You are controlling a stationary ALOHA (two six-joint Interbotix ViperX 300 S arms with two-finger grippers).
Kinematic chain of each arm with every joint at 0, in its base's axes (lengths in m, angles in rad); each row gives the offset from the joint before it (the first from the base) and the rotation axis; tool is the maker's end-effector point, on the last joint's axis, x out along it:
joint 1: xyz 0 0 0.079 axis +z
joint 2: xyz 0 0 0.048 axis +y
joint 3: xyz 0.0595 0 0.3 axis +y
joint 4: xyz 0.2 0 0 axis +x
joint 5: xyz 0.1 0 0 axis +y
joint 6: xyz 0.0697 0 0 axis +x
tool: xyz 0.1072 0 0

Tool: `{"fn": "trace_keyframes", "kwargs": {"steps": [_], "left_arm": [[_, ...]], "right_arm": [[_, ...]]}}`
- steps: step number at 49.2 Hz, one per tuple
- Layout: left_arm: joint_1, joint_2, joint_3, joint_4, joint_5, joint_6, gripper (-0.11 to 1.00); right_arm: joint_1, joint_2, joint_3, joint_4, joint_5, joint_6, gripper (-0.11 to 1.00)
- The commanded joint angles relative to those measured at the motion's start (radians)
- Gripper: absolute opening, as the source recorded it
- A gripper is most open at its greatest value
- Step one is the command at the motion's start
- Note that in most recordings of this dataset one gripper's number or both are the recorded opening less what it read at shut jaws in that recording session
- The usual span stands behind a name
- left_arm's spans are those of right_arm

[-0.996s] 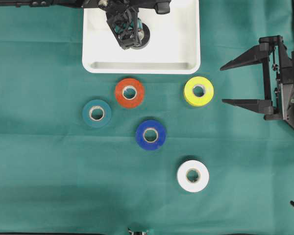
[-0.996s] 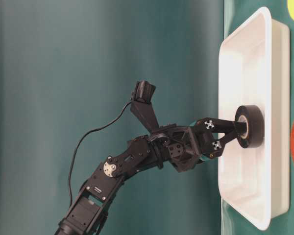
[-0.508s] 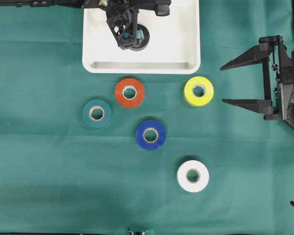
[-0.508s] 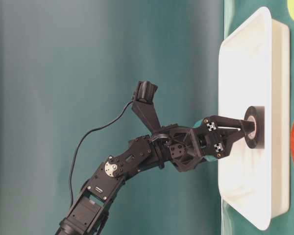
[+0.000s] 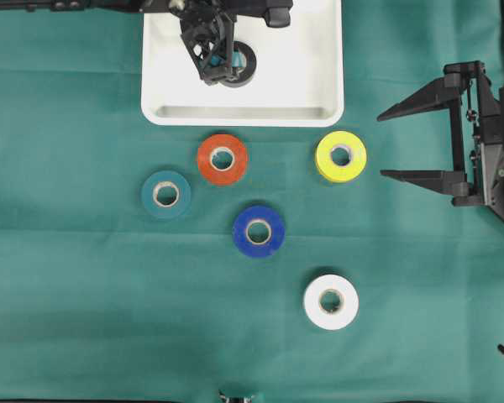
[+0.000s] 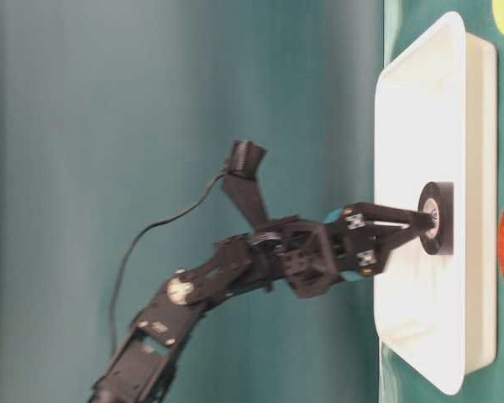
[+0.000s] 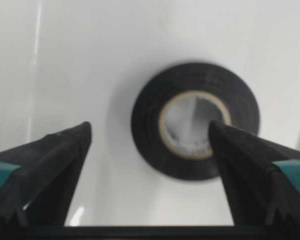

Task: Pick up the tape from a random location and place it into the white case.
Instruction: 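Lower the black roll into the tray and open the left gripper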

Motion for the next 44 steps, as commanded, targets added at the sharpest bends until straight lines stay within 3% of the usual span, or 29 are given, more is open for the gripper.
{"fn": "trace_keyframes", "kwargs": {"steps": [1,24,35,44], "left_arm": [[0.002,-0.091,-0.035,-0.002,0.037,0.000,0.95],[-0.026,-0.262,-0.153,-0.002,0.284,0.000,0.95],[-0.048,-0.333,-0.236,-0.002,0.351,0.012,0.95],[-0.049,-0.351,-0.236,-0.002,0.376,0.017,0.95]], "right_arm": [[-0.002,0.005,-0.028,-0.002,-0.005,0.002,0.92],[-0.002,0.005,-0.028,-0.002,-0.005,0.000,0.92],[-0.002,0.005,-0.031,-0.002,-0.003,0.000,0.92],[-0.002,0.005,-0.031,-0.002,-0.002,0.000,0.92]]}}
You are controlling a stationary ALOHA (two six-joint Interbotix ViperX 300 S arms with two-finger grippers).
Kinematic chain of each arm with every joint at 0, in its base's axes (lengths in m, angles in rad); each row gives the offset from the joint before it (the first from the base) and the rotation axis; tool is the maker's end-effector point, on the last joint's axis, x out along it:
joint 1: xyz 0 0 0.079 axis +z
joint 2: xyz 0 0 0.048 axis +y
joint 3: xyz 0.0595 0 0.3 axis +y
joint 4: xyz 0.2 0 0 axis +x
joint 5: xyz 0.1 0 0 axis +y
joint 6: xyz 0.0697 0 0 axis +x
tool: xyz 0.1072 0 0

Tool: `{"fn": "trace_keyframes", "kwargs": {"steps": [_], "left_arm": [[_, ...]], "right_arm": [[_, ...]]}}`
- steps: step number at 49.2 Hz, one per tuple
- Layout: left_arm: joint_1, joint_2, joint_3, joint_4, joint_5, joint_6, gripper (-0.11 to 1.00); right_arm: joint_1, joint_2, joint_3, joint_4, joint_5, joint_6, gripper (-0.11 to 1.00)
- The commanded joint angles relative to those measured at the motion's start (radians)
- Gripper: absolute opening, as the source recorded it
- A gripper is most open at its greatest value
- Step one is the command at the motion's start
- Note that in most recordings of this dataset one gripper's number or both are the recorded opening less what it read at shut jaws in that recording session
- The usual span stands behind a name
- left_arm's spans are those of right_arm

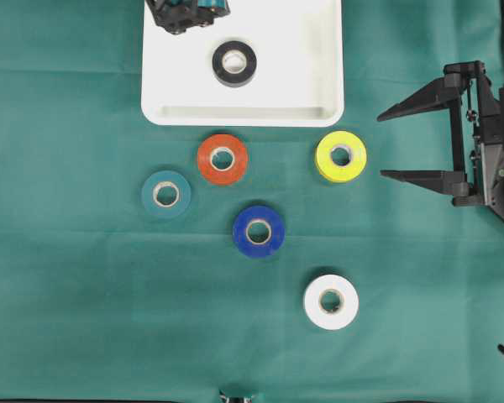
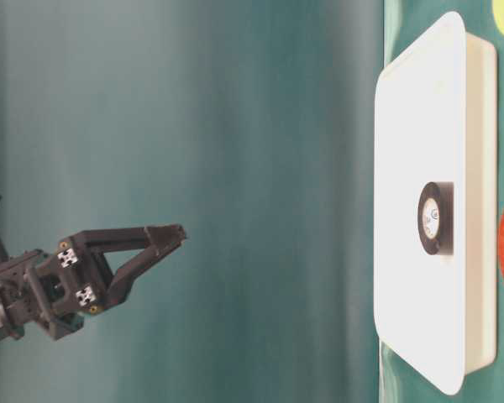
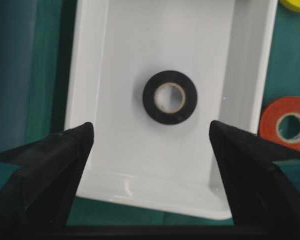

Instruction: Pick up the tape from a random location and place it into the white case.

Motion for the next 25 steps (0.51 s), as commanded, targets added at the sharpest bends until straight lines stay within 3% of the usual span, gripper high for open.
{"fn": "trace_keyframes", "kwargs": {"steps": [1,15,25], "left_arm": [[-0.003,-0.029,-0.017,-0.002,0.003,0.002,0.95],[-0.014,-0.032,-0.011,-0.002,0.003,0.002,0.95],[-0.081,-0.055,0.029,-0.003,0.002,-0.002,0.95]], "right_arm": [[-0.002,0.003,-0.029,-0.002,-0.003,0.002,0.92],[-0.002,0.003,-0.031,-0.002,-0.003,0.002,0.92],[-0.002,0.005,-0.031,-0.002,-0.003,0.002,0.92]]}}
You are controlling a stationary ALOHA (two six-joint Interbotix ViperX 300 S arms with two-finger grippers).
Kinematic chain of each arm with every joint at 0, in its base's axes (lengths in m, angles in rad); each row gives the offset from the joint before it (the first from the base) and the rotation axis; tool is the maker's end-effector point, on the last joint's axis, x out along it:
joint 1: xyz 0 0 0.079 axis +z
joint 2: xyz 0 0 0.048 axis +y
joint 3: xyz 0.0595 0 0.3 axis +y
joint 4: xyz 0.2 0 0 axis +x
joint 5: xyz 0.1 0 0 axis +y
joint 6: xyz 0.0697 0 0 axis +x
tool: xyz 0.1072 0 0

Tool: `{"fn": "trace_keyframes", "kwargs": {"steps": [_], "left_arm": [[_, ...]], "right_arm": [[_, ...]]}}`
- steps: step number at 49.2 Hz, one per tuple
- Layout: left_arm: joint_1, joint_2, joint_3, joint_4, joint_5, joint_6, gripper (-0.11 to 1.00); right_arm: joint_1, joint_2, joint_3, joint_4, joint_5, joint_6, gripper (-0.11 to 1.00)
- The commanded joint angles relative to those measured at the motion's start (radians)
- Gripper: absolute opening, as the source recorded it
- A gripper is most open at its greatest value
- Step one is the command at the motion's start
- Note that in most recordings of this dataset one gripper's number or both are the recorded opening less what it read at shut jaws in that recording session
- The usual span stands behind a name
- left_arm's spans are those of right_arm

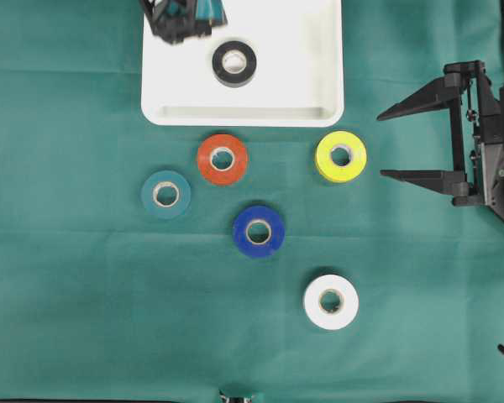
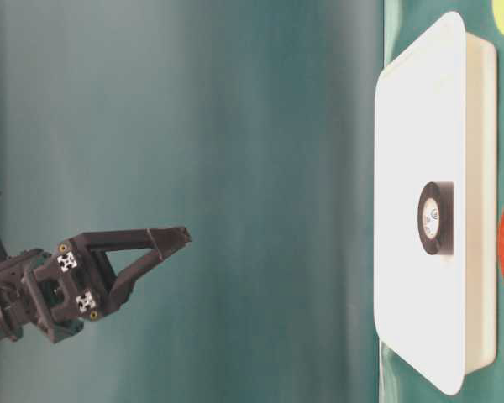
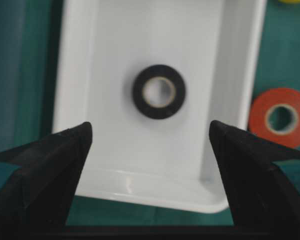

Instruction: Pick up the tape from a random location and place it into the white case.

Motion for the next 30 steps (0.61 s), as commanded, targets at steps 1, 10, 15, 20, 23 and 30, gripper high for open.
{"fn": "trace_keyframes", "kwargs": {"steps": [1,10,15,20,23,30], "left_arm": [[-0.037,-0.044,0.006,-0.003,-0.005,-0.002,0.95],[-0.126,-0.075,0.063,-0.003,-0.029,-0.018,0.95],[-0.181,-0.091,0.089,-0.003,-0.057,-0.041,0.95],[-0.222,-0.100,0.107,-0.003,-0.086,-0.057,0.95],[-0.233,-0.104,0.115,-0.003,-0.098,-0.060,0.95],[-0.238,-0.114,0.132,-0.003,-0.118,-0.061,0.95]], "right_arm": [[-0.002,0.005,-0.029,-0.002,-0.003,0.002,0.92],[-0.002,0.005,-0.031,-0.002,-0.003,0.002,0.92],[-0.002,0.005,-0.032,-0.002,-0.003,0.002,0.92],[-0.002,0.005,-0.032,-0.002,-0.005,0.002,0.92],[-0.002,0.005,-0.032,-0.002,-0.006,0.002,0.92],[-0.002,0.005,-0.032,-0.002,-0.003,0.002,0.92]]}}
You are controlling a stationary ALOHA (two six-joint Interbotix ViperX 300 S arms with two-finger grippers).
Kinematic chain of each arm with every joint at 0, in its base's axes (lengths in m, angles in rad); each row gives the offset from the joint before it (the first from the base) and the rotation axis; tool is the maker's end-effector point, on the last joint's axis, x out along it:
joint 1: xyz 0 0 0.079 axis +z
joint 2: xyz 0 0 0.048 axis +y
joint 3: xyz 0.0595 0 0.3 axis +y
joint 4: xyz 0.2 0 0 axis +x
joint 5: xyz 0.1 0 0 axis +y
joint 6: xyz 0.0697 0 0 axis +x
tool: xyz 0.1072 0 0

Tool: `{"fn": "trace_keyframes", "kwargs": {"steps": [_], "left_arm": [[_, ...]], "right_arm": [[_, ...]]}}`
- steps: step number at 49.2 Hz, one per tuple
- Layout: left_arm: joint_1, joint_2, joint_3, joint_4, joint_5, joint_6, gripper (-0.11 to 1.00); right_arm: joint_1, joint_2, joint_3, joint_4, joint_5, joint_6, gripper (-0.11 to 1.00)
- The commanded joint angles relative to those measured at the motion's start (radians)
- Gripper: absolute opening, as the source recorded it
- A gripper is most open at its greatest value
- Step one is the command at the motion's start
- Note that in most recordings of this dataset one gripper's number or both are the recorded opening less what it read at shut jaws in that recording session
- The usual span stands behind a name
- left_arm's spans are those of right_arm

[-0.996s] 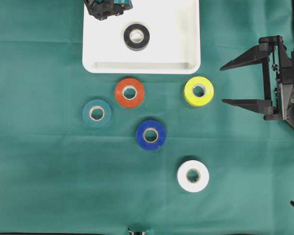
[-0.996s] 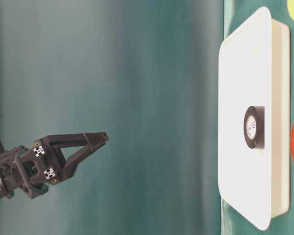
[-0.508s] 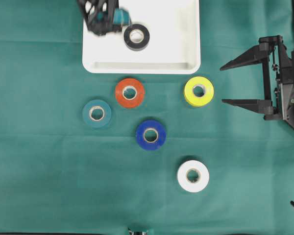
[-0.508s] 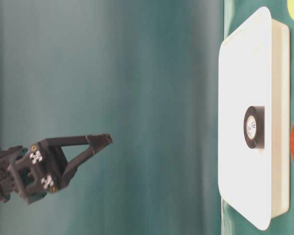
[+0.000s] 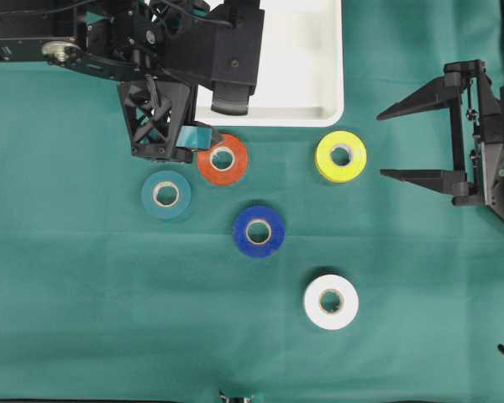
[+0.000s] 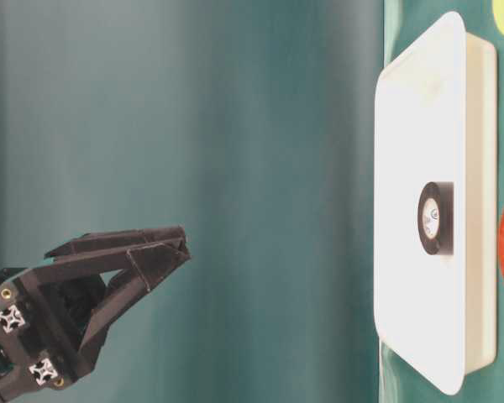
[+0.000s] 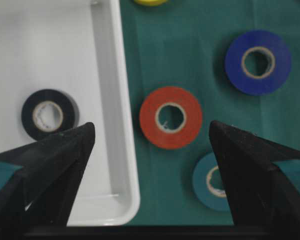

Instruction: Pick up the tape from a random location and place it into the white case.

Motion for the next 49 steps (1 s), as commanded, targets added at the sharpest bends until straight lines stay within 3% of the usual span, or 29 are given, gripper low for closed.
{"fn": "trace_keyframes", "kwargs": {"steps": [1,19,49], "left_arm": [[0.000,-0.034,-0.005,0.003,-0.018,-0.002,0.95],[0.000,-0.115,0.091,0.000,-0.083,-0.002,0.94],[0.000,-0.495,0.491,-0.006,-0.434,-0.003,0.94]], "right_arm": [[-0.002,0.005,-0.029,-0.002,-0.003,0.002,0.92],[-0.002,0.002,-0.029,-0.002,-0.003,0.003,0.92],[-0.002,-0.014,-0.031,-0.002,0.008,0.002,0.92]]}}
